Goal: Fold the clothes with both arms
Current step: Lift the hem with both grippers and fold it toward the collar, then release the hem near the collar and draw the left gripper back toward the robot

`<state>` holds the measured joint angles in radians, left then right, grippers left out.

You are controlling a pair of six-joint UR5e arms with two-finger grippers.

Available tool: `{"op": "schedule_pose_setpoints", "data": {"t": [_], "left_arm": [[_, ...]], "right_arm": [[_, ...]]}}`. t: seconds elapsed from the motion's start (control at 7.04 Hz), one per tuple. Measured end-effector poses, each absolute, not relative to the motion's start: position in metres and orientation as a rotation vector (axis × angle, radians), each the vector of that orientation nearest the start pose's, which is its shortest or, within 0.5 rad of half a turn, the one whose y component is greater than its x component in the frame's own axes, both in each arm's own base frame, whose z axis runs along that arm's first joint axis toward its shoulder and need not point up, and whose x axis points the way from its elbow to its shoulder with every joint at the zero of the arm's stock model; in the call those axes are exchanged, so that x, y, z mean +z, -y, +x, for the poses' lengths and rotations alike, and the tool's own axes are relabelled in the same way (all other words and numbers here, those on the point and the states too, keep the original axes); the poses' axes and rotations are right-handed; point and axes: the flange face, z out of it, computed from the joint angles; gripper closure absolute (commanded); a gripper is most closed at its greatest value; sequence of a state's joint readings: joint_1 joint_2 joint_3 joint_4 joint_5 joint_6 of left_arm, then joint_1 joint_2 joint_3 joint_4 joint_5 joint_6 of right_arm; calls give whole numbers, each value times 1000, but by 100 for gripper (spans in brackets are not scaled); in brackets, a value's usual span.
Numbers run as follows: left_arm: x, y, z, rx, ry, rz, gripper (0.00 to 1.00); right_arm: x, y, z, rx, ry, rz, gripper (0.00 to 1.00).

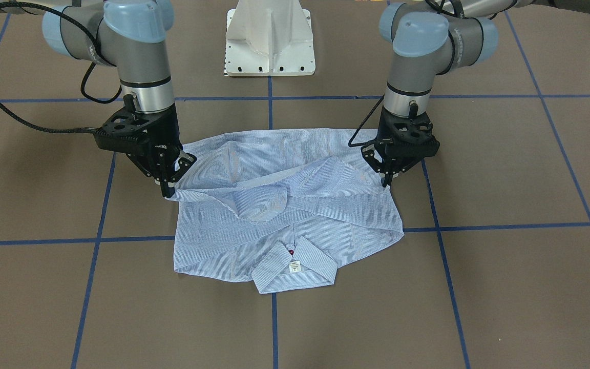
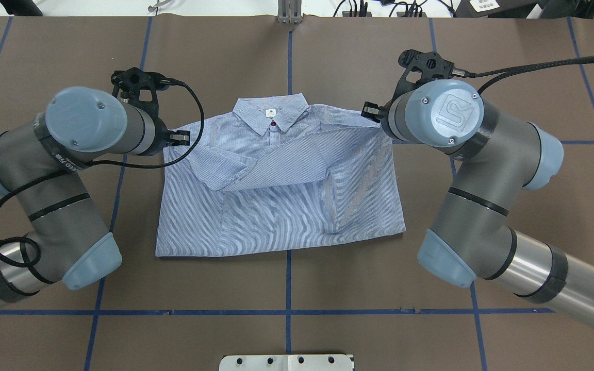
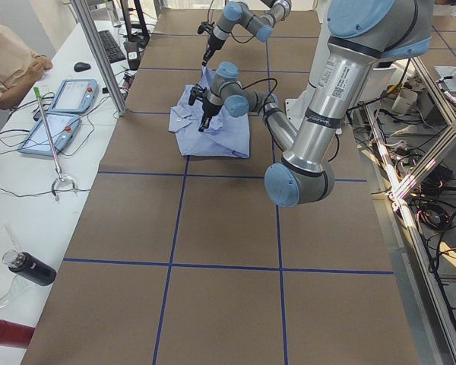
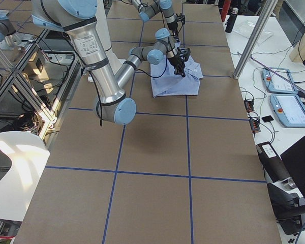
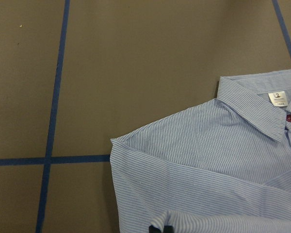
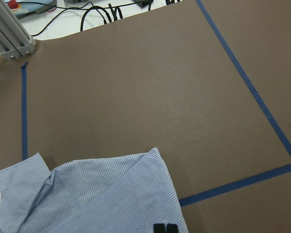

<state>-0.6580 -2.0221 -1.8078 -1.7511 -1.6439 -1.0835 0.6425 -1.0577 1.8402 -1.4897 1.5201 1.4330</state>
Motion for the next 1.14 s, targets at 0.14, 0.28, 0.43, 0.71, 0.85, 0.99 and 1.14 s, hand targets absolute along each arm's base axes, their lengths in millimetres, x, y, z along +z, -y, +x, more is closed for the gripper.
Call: {"op": "schedule_pose_setpoints", "data": {"t": [0.14,0.28,0.43,0.71,0.85,0.99,1.14], "left_arm": [[290,491,428,-129,-767,417,100],[294,496,433,-129,-769,420,100],[299,500,435,-117,-768,430,100],[306,517,423,-58,-735,473,100],[315,526,421,-46,-723,484,100],[325,533,423,-43,-725,494,100],[337,540,426,-42,-728,499,74]], "right_arm": [[249,496,-418,484,797,381,100],[255,507,-413,476,807,380,100],[261,519,-407,467,809,377,100],[281,534,-411,457,804,373,100],[295,541,-419,455,806,373,100],[307,546,-425,452,809,374,100],[314,547,-431,447,809,372,36]]}}
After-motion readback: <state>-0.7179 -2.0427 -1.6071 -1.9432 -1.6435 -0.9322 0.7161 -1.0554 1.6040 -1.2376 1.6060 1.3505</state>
